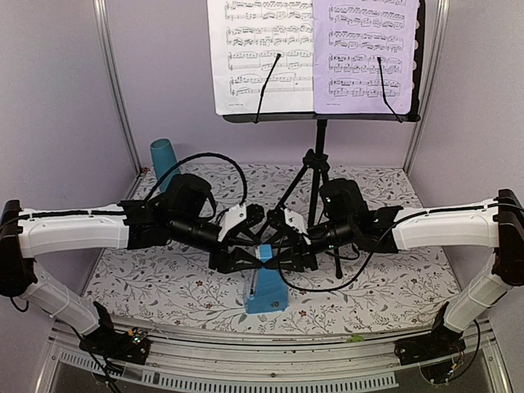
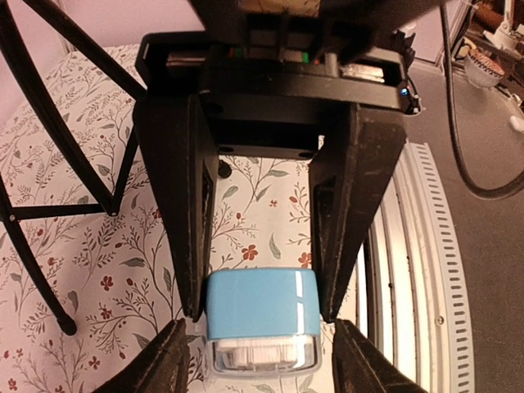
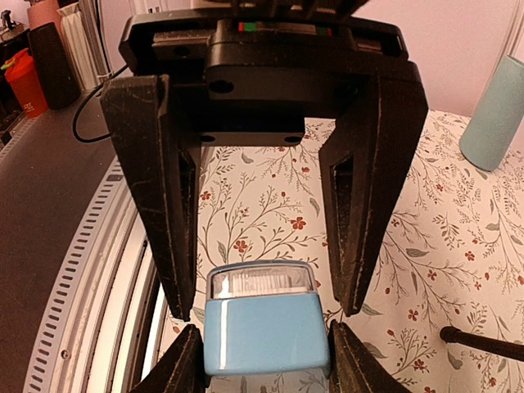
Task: Set up the instrument practice props
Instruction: Open the cover of the metronome.
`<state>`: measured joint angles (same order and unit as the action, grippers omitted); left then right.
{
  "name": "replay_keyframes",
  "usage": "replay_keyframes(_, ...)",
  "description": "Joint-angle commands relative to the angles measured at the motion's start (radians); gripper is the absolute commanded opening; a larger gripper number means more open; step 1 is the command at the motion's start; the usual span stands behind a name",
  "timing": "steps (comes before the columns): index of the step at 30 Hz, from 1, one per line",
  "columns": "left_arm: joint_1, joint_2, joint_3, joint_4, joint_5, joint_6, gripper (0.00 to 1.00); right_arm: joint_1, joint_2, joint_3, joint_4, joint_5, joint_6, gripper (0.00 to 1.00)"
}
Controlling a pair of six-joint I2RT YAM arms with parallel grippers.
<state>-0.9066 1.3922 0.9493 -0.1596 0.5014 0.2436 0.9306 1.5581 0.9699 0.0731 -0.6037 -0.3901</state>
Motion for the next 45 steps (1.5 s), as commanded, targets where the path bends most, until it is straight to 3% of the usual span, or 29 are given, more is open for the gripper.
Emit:
replay_keyframes(1,0.013,-0.005,-0.025,-0.019,0.015,0.004,0.6,0.01,0.052,-0.019,-0.108,0.102,-0.058,0.0)
replay_keyframes(9,0.014,-0.009,-0.035,-0.017,0.017,0.008,0.51,0.013,0.053,-0.018,-0.117,0.108,-0.061,0.0)
replay_keyframes(19,0.014,-0.04,0.0,0.023,0.063,-0.025,0.17,0.025,0.078,-0.001,-0.152,0.134,-0.065,0.0)
replay_keyframes(23,0.015,-0.09,-0.03,0.132,0.111,-0.093,0.11,0.028,0.088,0.002,-0.166,0.146,-0.066,0.0)
replay_keyframes(28,0.01,-0.164,-0.103,0.294,0.071,-0.134,0.03,0.027,0.117,0.024,-0.203,0.134,-0.051,0.0)
replay_keyframes(40,0.013,-0.21,-0.183,0.519,0.1,-0.27,0.0,0.03,0.116,0.023,-0.206,0.239,-0.036,0.0)
replay_keyframes(45,-0.016,-0.219,-0.188,0.491,0.05,-0.19,0.0,0.029,0.123,0.036,-0.23,0.176,-0.023,0.0)
